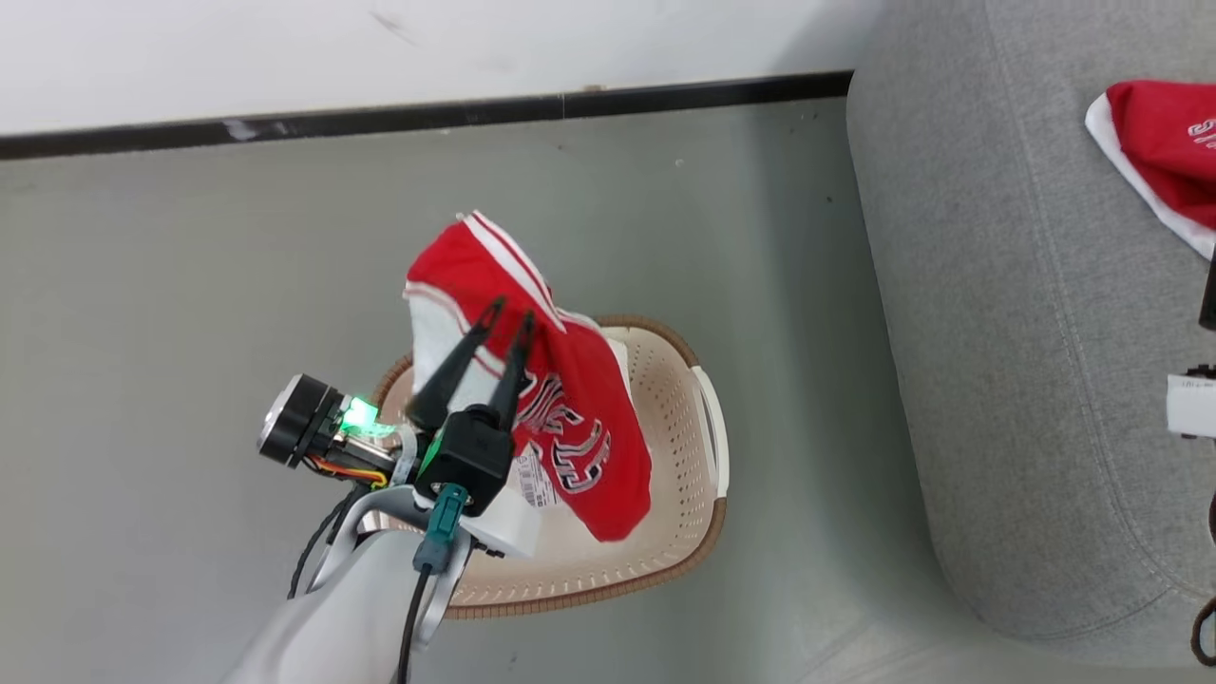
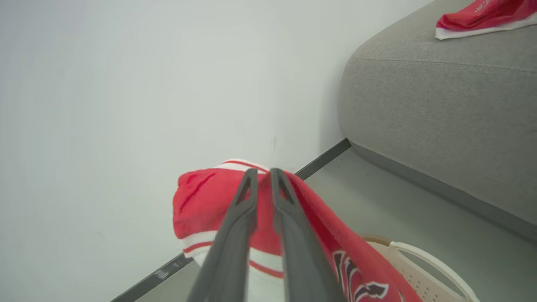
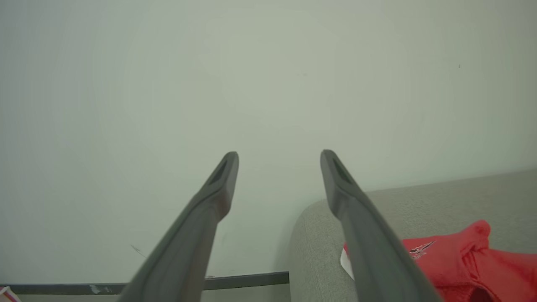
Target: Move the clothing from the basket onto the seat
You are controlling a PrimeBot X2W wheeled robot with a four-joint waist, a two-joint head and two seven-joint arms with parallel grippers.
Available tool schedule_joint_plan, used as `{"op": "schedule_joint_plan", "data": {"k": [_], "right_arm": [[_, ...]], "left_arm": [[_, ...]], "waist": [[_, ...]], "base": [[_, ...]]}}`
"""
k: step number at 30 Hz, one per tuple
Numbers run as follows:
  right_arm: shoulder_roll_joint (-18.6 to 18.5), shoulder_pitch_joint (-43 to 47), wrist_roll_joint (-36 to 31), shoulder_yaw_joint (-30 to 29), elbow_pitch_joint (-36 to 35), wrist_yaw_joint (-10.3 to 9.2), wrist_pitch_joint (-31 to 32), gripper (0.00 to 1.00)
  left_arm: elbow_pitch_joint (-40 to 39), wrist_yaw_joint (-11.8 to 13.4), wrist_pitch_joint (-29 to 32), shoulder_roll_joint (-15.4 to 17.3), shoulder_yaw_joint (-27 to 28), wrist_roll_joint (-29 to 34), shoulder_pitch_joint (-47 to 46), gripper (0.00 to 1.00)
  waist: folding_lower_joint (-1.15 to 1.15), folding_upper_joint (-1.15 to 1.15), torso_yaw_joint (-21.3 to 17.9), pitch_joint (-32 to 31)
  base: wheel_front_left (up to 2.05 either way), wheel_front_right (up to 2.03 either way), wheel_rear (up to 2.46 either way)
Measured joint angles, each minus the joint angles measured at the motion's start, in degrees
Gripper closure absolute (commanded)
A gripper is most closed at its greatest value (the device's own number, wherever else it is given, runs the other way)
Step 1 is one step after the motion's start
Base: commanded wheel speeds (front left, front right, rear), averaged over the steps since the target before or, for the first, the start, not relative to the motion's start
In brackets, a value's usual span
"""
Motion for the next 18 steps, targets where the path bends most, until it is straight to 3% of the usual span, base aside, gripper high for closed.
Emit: {"op": "schedule_joint_plan", "data": {"k": [18], "right_arm": [[0.91,6.22,-1.14,0.67,0.24,0.00,0.00,0.00]], "left_arm": [[-5.31,-0.20,0.00,0.75,3.09,-5.00,6.39,0.00]], "waist": [[0.00,0.00,-0.13,-8.64]], "base": [[0.00,0.00,0.00]]}}
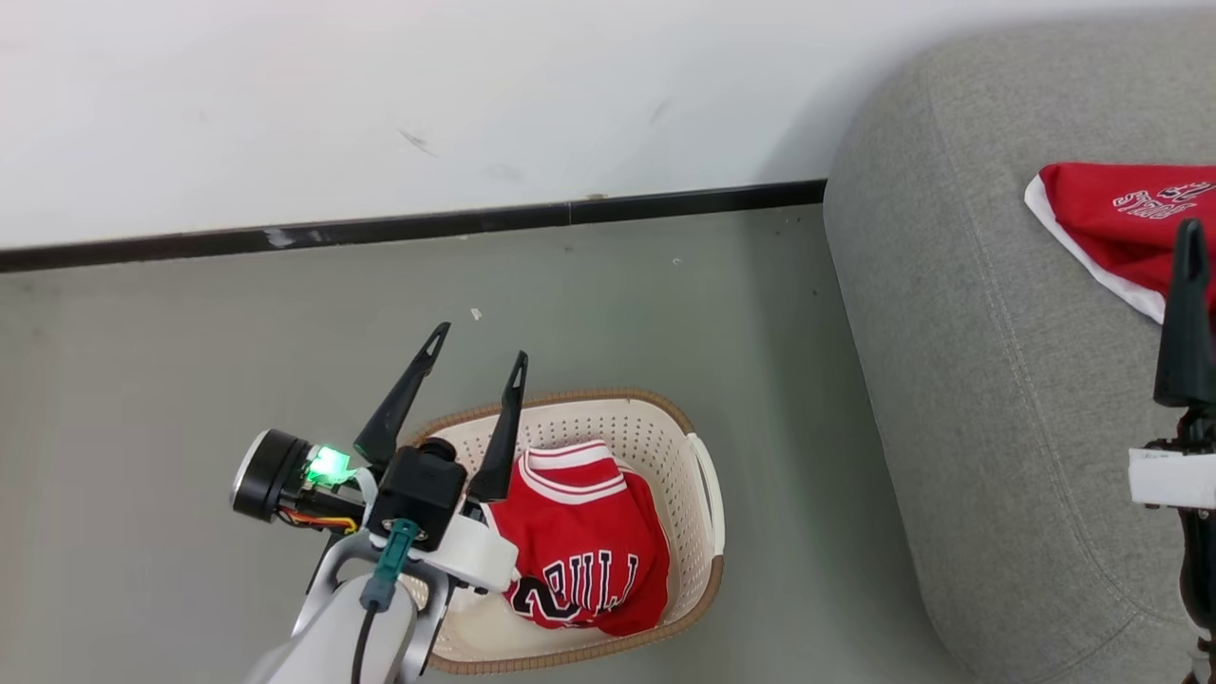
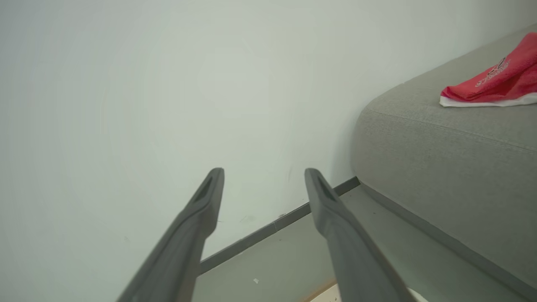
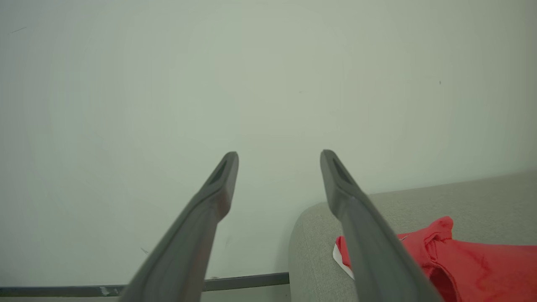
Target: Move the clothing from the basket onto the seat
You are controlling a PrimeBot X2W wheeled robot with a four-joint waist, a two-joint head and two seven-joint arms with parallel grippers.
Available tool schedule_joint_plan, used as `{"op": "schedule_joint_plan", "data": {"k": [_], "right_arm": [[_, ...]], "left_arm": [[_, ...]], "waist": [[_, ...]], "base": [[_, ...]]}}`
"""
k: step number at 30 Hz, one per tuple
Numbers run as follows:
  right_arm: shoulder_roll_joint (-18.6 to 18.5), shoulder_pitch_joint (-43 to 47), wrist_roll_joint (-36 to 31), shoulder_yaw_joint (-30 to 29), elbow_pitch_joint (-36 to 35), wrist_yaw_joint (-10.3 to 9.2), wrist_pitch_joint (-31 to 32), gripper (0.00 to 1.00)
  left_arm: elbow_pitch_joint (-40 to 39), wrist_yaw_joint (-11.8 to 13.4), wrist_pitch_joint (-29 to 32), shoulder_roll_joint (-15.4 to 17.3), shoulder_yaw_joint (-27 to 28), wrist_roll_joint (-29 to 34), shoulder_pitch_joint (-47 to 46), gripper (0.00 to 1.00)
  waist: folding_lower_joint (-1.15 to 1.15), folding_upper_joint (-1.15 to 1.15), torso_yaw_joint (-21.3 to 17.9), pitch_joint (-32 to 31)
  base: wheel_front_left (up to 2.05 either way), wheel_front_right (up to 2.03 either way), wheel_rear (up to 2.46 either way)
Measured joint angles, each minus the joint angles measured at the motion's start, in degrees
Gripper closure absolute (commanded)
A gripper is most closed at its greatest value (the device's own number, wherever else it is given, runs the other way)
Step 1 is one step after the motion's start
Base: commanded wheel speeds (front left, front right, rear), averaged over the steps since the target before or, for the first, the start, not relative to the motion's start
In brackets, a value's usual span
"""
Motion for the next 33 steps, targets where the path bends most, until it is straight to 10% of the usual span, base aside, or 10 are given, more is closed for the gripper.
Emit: {"op": "schedule_joint_plan", "data": {"k": [33], "right_arm": [[1.88,13.91,-2.12,6.50,4.52,0.00,1.94,0.00]], "left_arm": [[-1.92,2.83,0.33,4.90,13.24,-11.28,16.27,0.00]], "waist": [[0.00,0.00,-2.54,-12.00]], "base": [[0.00,0.00,0.00]]}}
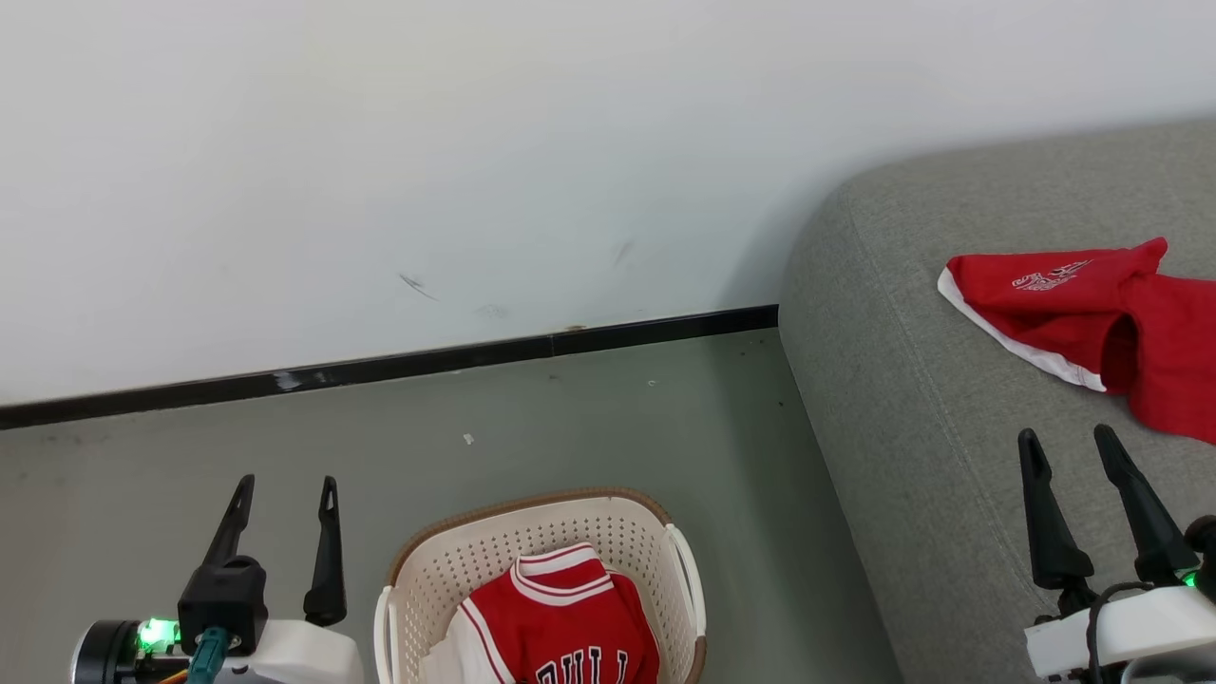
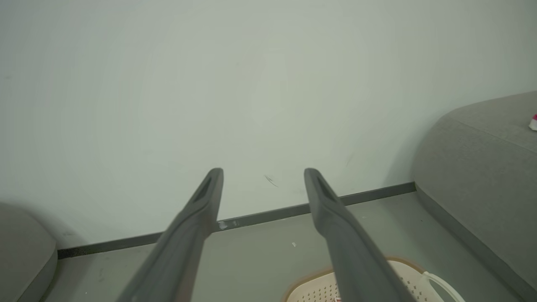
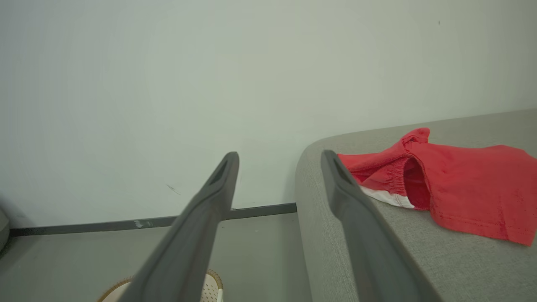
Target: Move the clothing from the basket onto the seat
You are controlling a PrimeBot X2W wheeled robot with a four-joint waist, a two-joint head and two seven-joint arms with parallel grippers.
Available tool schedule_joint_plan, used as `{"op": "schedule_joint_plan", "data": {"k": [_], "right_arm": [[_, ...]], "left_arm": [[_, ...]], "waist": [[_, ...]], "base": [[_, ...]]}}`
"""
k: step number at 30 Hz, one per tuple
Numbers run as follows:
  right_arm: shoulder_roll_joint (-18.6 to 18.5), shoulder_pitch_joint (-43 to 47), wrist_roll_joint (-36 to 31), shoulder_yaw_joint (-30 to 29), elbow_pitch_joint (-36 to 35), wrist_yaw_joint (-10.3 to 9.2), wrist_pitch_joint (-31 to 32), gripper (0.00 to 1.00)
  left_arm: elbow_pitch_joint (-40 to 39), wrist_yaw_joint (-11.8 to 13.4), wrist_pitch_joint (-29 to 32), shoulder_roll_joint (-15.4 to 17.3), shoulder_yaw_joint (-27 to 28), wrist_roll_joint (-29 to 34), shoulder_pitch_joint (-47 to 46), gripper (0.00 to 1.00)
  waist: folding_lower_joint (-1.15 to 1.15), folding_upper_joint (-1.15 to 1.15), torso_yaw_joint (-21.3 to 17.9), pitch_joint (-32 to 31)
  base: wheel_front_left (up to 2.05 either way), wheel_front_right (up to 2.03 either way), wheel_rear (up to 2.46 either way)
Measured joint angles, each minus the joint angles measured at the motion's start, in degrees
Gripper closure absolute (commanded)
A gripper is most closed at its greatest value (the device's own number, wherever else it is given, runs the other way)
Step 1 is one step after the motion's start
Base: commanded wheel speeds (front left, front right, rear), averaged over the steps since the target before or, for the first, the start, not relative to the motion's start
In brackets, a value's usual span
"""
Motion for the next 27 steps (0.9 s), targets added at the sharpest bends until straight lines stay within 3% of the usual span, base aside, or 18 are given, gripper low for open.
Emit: {"op": "schedule_joint_plan", "data": {"k": [27], "right_arm": [[0.79,3.92,0.20,2.32,0.00,0.00,2.64,0.00]], "left_arm": [[-3.45,-0.09,0.44,0.76,0.85,-2.76,6.73,0.00]], "waist": [[0.00,0.00,-0.83,-3.42]], "base": [[0.00,0.00,0.00]]}}
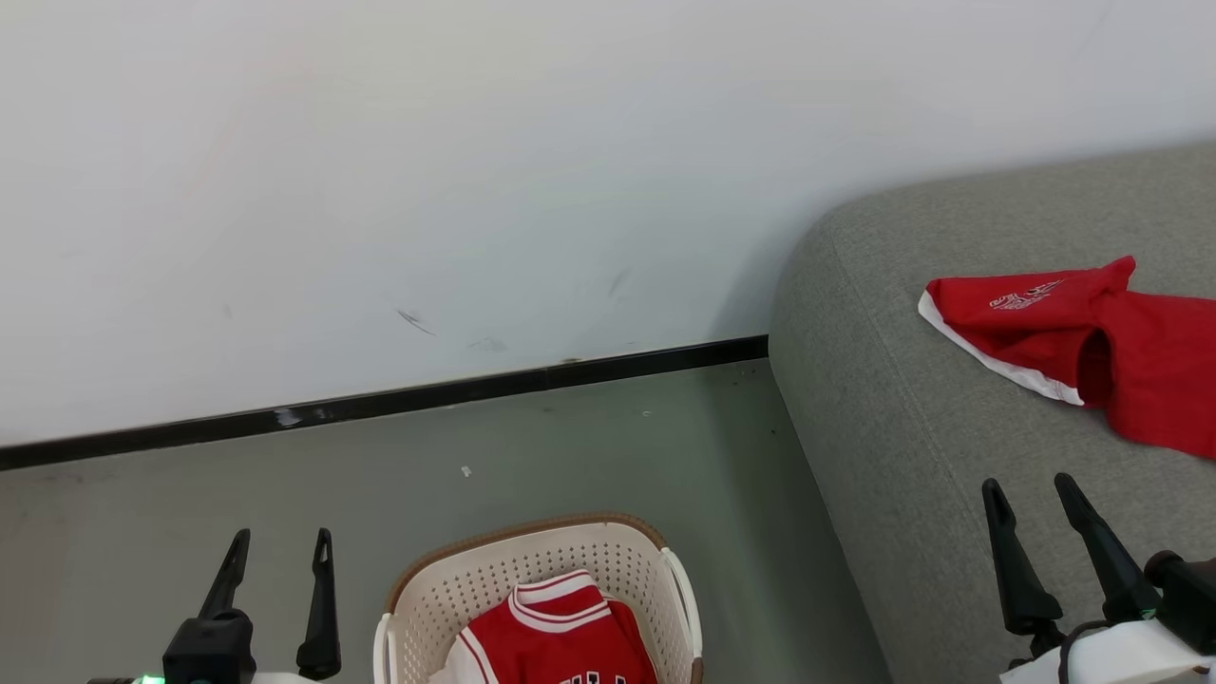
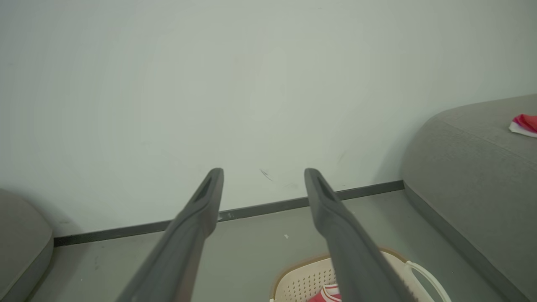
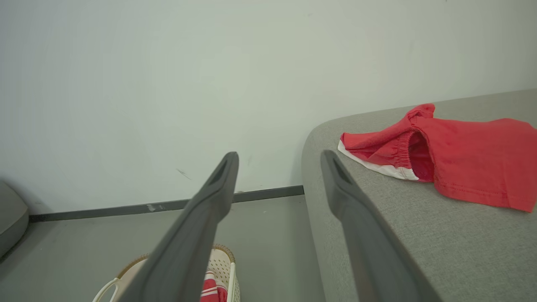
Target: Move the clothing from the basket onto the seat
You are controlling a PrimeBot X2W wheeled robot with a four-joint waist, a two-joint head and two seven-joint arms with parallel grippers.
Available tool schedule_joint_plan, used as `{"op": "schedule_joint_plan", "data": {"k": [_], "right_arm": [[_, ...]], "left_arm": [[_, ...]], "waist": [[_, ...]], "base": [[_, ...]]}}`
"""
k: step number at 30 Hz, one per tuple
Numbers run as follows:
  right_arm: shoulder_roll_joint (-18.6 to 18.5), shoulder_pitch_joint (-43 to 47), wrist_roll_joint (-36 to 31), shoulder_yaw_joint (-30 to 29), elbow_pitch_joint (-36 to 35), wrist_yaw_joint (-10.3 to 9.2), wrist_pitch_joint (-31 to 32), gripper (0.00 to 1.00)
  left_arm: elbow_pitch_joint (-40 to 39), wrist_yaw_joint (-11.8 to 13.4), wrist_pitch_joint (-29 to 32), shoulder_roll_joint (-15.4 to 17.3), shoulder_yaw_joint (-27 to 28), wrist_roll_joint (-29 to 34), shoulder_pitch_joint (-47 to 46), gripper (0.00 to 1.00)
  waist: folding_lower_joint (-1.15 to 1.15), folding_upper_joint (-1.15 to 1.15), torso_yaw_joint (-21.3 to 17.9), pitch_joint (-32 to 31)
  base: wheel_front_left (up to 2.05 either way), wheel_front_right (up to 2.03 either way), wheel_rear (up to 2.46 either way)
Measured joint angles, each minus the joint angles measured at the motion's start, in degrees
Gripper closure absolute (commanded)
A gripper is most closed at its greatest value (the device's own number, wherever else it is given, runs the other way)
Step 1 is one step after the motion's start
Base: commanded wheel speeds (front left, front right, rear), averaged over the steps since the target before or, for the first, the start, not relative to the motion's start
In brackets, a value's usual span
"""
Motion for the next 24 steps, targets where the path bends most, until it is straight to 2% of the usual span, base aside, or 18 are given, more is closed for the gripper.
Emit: {"op": "schedule_joint_plan", "data": {"k": [15,24], "right_arm": [[-0.04,0.00,0.45,0.15,-0.64,0.00,0.00,0.00],[-1.02,-1.46,0.45,1.00,-2.23,0.00,0.02,0.00]], "left_arm": [[-1.66,0.00,1.09,0.92,0.00,0.01,1.29,0.00],[-2.40,-0.44,3.10,2.85,-0.90,1.08,0.73,0.00]], "waist": [[0.00,0.00,0.11,1.70],[0.00,0.00,0.13,4.12]], "base": [[0.00,0.00,0.00],[0.00,0.00,0.00]]}}
